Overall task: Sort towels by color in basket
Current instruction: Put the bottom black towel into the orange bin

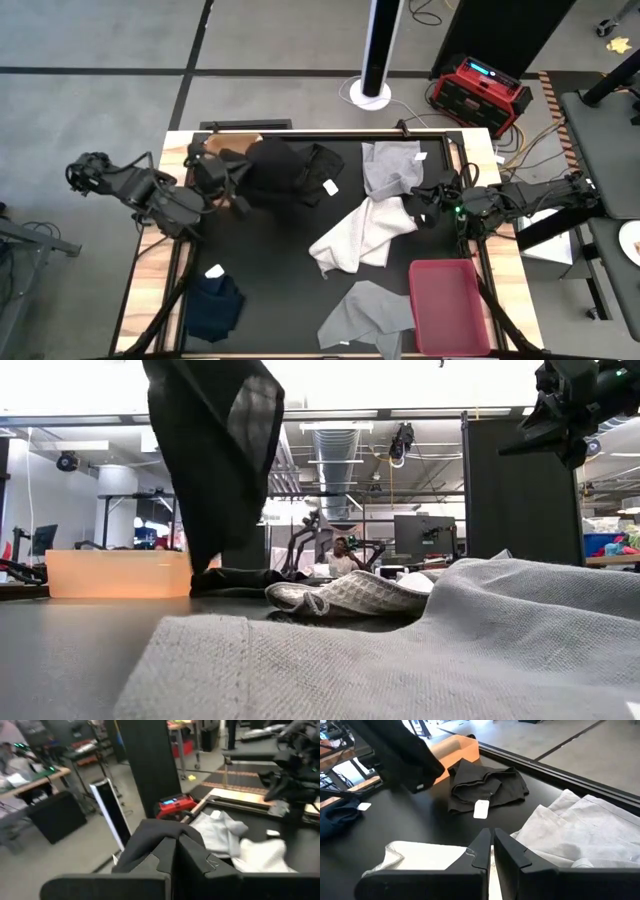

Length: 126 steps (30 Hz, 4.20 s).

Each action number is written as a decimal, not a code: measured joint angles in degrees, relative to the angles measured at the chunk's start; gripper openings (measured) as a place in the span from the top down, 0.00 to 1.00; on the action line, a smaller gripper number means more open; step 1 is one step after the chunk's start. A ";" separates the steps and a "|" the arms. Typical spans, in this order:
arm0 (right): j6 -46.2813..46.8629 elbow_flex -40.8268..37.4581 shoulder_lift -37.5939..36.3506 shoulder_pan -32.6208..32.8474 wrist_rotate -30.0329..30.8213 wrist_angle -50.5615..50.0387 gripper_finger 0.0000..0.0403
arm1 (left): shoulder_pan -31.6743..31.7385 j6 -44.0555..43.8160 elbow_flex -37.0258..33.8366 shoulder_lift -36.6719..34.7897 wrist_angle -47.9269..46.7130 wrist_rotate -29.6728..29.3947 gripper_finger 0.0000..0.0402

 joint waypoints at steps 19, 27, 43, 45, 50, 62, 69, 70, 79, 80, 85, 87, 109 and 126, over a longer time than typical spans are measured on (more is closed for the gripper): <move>0.00 0.00 0.00 0.02 1.47 0.06 0.97 | 5.71 17.38 6.25 -1.85 -0.89 -18.64 1.00; 0.00 0.00 0.00 0.02 1.55 0.04 0.97 | 16.92 18.12 6.17 -3.13 -5.10 -18.34 1.00; 0.17 0.00 0.74 0.02 1.53 0.04 0.97 | 38.76 13.17 2.98 -2.62 -16.01 -11.14 1.00; 0.17 0.00 0.87 0.02 1.53 0.04 0.97 | 40.30 12.37 1.30 -2.62 -16.00 -9.90 1.00; 0.17 0.00 1.88 0.02 1.53 0.04 0.97 | 41.95 7.39 -2.64 -2.60 -15.64 2.33 1.00; 0.17 0.00 2.58 0.02 1.51 0.06 0.97 | 42.10 0.36 -9.95 -2.79 -15.75 22.93 1.00; 0.17 -0.02 2.58 0.02 1.50 0.08 0.97 | 42.07 -5.72 -10.07 -2.62 -23.77 30.81 1.00; 0.17 -0.02 2.58 0.01 1.50 0.06 0.97 | 42.07 -6.86 -10.07 -2.64 -25.39 31.18 1.00; 0.17 -0.02 2.58 0.01 1.51 0.08 0.97 | 42.07 -21.40 -10.05 -1.59 -40.85 21.96 1.00; 0.17 -0.02 2.58 0.02 1.51 0.10 0.97 | 42.07 -22.67 -10.02 -1.34 -41.95 19.81 1.00; 0.18 -0.02 2.58 0.01 1.51 0.10 0.97 | 42.07 -25.46 -9.98 0.59 -43.67 13.88 1.00; 0.64 -0.02 2.58 0.00 1.51 0.10 0.97 | 42.07 -26.31 -10.00 1.87 -43.52 12.98 1.00; 0.61 -0.08 2.58 0.02 1.51 0.09 0.97 | 42.15 -10.90 -10.11 14.24 -30.37 26.10 1.00; 0.61 -0.26 2.58 0.02 1.51 0.10 0.97 | 55.17 -1.22 -10.47 9.77 -24.98 30.47 1.00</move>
